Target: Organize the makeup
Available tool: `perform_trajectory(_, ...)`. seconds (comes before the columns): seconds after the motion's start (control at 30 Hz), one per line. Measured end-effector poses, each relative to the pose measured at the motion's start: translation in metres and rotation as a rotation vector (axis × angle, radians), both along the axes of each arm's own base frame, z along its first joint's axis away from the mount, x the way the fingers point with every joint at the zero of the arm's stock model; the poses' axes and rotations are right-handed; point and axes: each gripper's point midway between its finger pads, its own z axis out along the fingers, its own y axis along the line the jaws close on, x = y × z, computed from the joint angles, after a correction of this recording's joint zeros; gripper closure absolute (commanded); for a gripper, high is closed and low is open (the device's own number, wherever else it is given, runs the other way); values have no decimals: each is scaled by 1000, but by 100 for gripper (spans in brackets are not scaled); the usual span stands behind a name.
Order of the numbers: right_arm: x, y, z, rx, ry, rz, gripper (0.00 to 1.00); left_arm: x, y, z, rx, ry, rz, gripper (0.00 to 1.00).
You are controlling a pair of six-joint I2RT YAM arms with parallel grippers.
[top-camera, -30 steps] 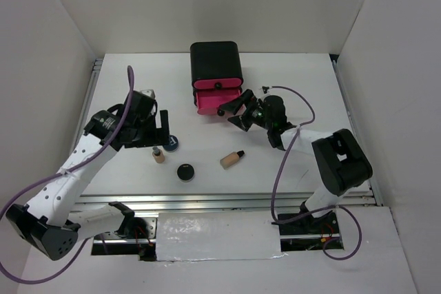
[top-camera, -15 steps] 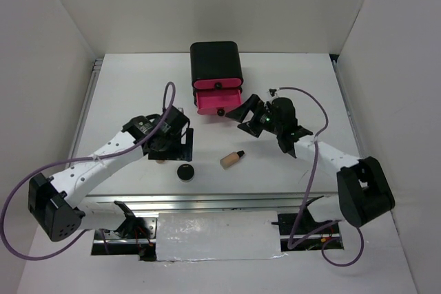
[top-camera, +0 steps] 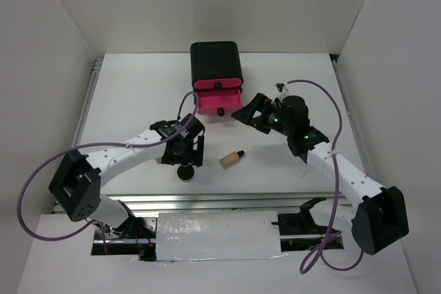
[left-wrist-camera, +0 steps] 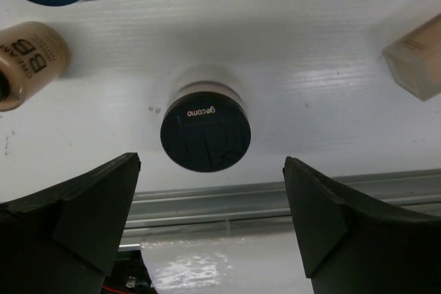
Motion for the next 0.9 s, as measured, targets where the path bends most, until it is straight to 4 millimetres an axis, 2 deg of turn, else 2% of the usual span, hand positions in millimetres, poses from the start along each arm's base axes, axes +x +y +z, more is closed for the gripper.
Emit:
perform_trajectory(0.2,-8,-5,4,-26,-19,4,0,3,0,-26,59,43,4,1)
perform_trajectory(0.37,-12,-9,9,-35,-37,-3,0,1,2,-37,80,57,11,1)
perform_trajectory(0.5,-13,-11,13,-37,-52,-3,0,-7,7,-51,84,79,26,8)
perform_trajectory(0.57,-13,-11,12,-39,-51,-3,0,-13,9,-58,83,95,27,14)
perform_trajectory(0.67,-13,-12,11,-46,-48,-8,0,-18,9,-64,79,110,31,30)
perform_trajectory(0.9,-12,-17,13,-57,-58,-38,0,-11,-1,-58,59,88,17,72)
